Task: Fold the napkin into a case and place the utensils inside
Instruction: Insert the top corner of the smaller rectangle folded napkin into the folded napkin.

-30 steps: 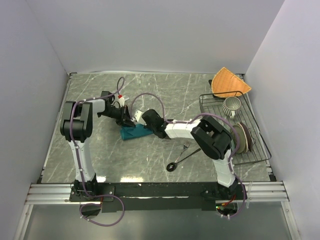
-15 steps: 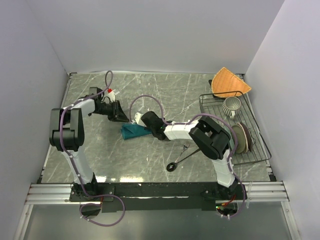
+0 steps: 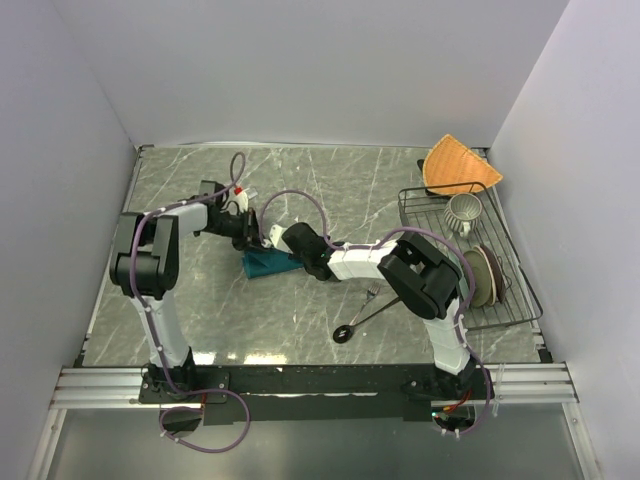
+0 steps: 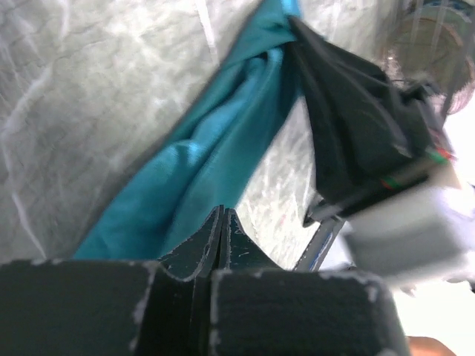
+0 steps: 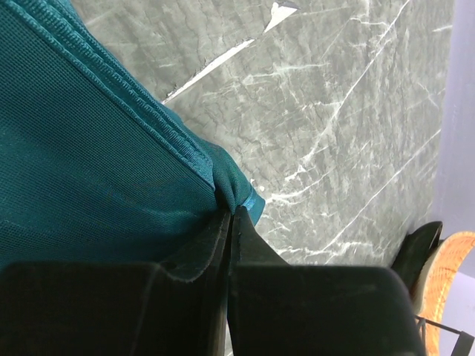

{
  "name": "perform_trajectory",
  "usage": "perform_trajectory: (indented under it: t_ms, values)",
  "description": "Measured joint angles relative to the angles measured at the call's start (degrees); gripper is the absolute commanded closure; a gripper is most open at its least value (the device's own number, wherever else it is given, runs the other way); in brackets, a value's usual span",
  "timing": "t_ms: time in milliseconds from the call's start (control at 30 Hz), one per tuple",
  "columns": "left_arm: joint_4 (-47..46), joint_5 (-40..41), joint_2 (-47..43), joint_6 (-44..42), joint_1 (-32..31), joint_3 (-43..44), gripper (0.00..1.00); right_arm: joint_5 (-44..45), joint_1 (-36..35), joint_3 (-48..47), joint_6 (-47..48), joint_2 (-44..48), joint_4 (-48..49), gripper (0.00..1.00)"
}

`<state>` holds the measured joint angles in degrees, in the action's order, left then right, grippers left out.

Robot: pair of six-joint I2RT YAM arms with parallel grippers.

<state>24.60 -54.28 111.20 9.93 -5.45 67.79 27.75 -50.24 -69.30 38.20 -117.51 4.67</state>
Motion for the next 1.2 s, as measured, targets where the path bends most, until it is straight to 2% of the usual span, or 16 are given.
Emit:
perform_trajectory:
  t_ms: [33,100,133,233,267,367,400,433,633,767,867,900,967,1100,1200]
  values:
    - [-0.13,0.31,0.98,0.26,-0.37,0.22,0.99,0.02,0.0,0.0,-0.26,-0.02,-0.04,0.92]
    - [-0.02,1.03,2.91,0.33,-0.63,0.63,0.99,0.04,0.0,-0.09,-1.11,0.0,-0.37,0.85]
    - [0.04,1.75,4.04,0.35,-0.63,0.79,0.99,0.04,0.0,-0.26,-1.6,0.0,-0.87,0.76]
    - [0.37,2.21,6.32,1.03,-0.5,0.81,0.99,-0.35,0.02,-1.73,-3.41,0.0,-3.3,0.59]
    - [0.42,2.1,6.43,1.36,-0.39,0.81,0.99,-0.46,0.02,-2.29,-4.0,0.0,-4.04,0.55]
    - [0.42,2.19,6.43,1.62,-0.39,0.81,0.99,-1.25,0.15,-4.37,-5.92,0.13,-6.97,0.52]
    - [0.42,2.21,6.43,1.7,-0.39,0.79,0.99,-1.7,0.26,-4.94,-6.54,0.2,-7.93,0.45]
    - [0.42,2.25,6.43,1.79,-0.39,0.81,0.99,-2.29,0.39,-5.66,-7.37,0.26,-9.29,0.44]
    - [0.44,2.32,6.45,1.77,-0.39,0.81,0.99,-6.29,0.92,-10.32,-11.87,0.46,-17.59,0.43]
    - [0.46,2.36,6.45,1.75,-0.39,0.81,0.99,-9.88,1.7,-14.34,-15.19,0.5,-23.61,0.47]
    - [0.48,2.36,6.45,1.73,-0.39,0.81,0.99,-13.16,3.61,-18.05,-18.25,0.59,-27.54,0.55]
    - [0.48,2.36,6.45,1.73,-0.39,0.81,0.99,-14.51,4.57,-19.1,-19.45,0.72,-28.46,0.62]
    - [0.52,2.36,6.49,1.66,-0.39,0.87,0.99,-17.53,6.64,-20.44,-21.92,1.4,-30.01,0.69]
    - [1.2,2.34,6.78,1.55,-0.39,1.36,0.99,-24.02,10.49,-19.8,-28.28,4.17,-31.19,0.72]
    - [1.44,2.36,6.84,1.53,-0.39,1.51,0.99,-26.99,12.83,-14.21,-32.17,8.59,-27.63,0.76]
